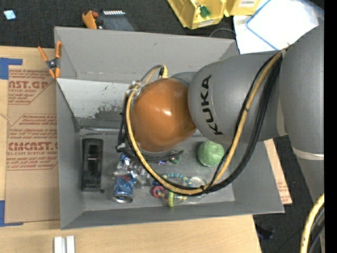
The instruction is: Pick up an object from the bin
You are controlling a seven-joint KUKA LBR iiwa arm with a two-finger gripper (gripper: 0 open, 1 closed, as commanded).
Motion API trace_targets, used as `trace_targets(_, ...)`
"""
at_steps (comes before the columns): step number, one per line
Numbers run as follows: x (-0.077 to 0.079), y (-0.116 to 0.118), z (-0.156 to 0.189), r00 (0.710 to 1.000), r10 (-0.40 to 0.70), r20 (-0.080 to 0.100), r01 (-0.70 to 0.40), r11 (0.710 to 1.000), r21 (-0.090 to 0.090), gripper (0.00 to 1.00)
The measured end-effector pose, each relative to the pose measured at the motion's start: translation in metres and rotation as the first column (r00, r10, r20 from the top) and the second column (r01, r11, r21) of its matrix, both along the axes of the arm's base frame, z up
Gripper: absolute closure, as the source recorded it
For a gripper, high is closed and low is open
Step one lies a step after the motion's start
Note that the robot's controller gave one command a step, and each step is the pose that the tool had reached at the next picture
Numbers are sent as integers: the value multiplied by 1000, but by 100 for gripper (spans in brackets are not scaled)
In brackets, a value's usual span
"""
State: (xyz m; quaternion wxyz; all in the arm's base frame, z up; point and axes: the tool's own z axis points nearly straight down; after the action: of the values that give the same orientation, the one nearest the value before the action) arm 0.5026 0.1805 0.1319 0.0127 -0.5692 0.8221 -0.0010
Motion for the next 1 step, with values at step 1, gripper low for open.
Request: trace_targets(1,0,0,6,1000,-1,-2,1,1000,0,100)
